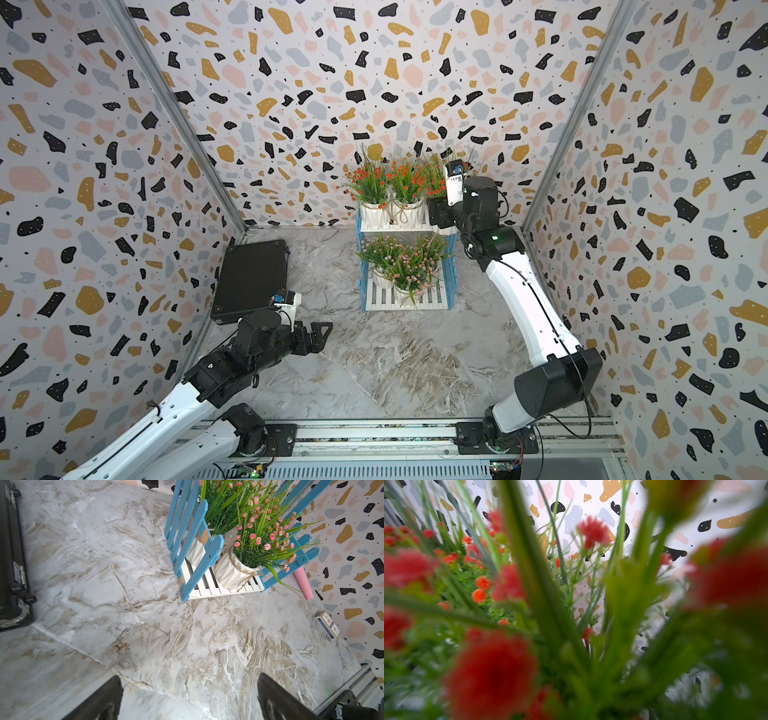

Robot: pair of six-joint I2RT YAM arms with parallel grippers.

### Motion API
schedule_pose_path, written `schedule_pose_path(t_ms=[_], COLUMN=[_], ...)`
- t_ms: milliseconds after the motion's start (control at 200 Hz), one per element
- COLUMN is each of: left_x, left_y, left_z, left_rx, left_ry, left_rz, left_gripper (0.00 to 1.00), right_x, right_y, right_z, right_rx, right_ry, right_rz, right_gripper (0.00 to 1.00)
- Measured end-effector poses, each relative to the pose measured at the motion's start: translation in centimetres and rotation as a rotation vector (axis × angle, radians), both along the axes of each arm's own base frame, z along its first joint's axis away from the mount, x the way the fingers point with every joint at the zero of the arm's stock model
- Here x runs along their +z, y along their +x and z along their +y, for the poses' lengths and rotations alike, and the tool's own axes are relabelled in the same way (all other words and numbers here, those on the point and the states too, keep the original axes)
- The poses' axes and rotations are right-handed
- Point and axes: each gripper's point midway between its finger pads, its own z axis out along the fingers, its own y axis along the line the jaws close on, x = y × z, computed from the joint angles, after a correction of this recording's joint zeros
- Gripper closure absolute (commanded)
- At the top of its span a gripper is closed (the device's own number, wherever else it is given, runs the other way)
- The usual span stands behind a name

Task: Place the baby's breath potted plants on the rack by color
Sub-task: Place the baby's breath potted plant on the rack.

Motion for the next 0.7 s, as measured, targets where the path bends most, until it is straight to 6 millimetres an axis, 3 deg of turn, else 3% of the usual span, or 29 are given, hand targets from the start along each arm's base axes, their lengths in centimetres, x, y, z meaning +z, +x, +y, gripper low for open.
schedule_pose_path(t_ms=[240, 365, 591, 701], left_x=[0.0, 0.2, 0.3, 0.3], left_y=[0.0, 0.0, 0.0, 0.0], left_z=[0.0, 0.0, 0.0, 0.0], left_rx=[-0.006, -0.007, -0.007, -0.007], left_ry=[0.008, 0.008, 0.005, 0.005], left_rz=[-0.005, -0.010, -0.013, -0.014], left_gripper=[0.01, 0.01, 0.01, 0.01], right_x=[-1.5, -2.1, -1.4, -2.2], right_y=[4.0, 4.7, 5.2, 5.7], right_z=[0.8, 1.1, 1.1, 1.0], right_rx=[0.017, 0.025, 0.026, 0.020], right_ry=[-0.003, -0.002, 0.006, 0.011], right_rz=[0.016, 0.022, -0.023, -0.035], right_gripper=[0.29, 0.29, 0.29, 0.28])
